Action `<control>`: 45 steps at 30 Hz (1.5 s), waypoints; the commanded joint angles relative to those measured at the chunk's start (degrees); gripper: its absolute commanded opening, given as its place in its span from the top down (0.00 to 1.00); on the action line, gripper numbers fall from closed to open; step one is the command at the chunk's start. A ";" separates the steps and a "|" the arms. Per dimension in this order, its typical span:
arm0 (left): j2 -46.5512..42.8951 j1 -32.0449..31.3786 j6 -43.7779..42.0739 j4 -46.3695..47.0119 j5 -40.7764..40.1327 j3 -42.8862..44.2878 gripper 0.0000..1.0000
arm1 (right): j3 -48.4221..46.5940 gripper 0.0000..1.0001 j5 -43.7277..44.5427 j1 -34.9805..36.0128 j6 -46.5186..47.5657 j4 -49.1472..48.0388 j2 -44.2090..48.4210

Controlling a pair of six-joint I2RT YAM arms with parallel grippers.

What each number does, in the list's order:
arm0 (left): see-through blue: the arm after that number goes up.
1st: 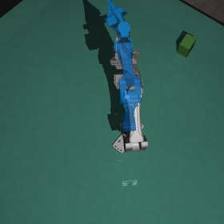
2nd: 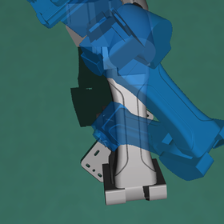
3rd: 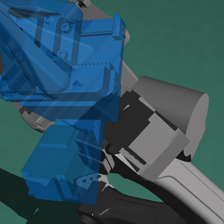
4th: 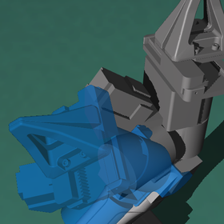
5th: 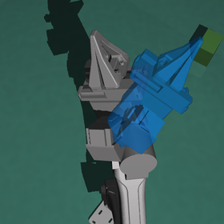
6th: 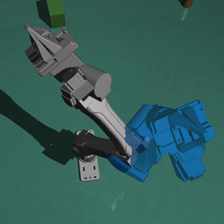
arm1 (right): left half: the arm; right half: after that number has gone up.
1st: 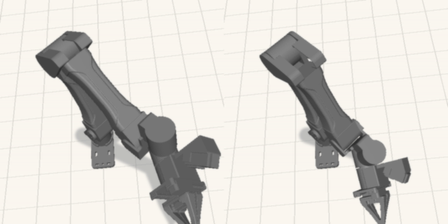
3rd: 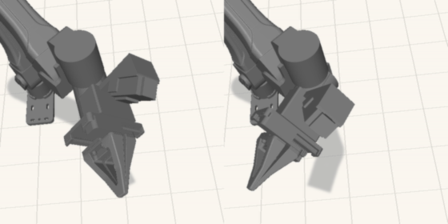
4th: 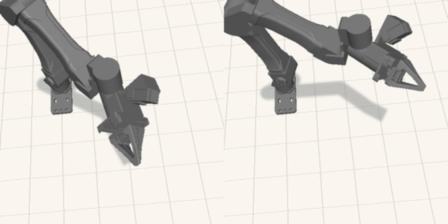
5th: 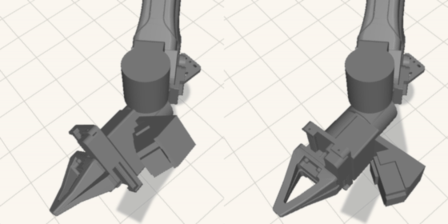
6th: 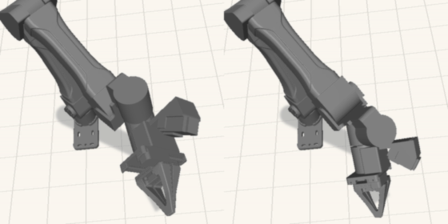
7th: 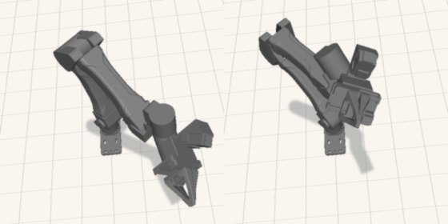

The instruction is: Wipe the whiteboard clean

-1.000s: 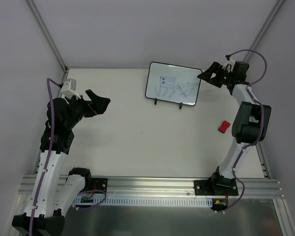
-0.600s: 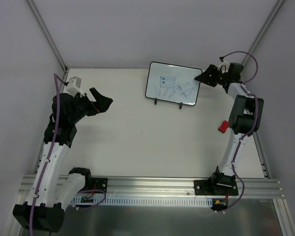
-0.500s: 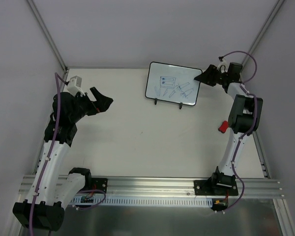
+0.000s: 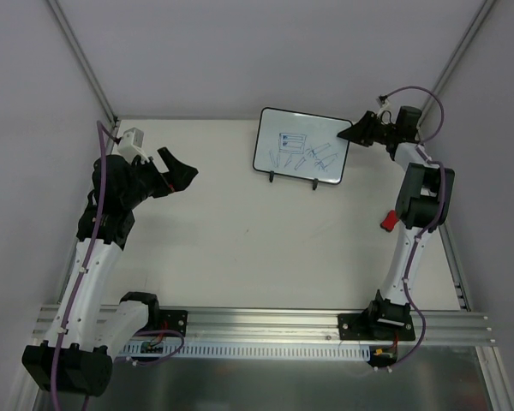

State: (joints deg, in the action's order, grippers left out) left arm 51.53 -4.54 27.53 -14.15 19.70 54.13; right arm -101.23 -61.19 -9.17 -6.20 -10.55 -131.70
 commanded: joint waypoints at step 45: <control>-1.08 -0.30 -13.78 -0.35 2.44 1.24 0.01 | 6.03 1.00 -16.85 3.80 -56.46 -70.83 5.04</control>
State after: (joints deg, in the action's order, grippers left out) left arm 49.65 -4.54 21.91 -14.52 21.02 54.17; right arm -97.32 -74.83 -8.16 -56.29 -69.01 -134.47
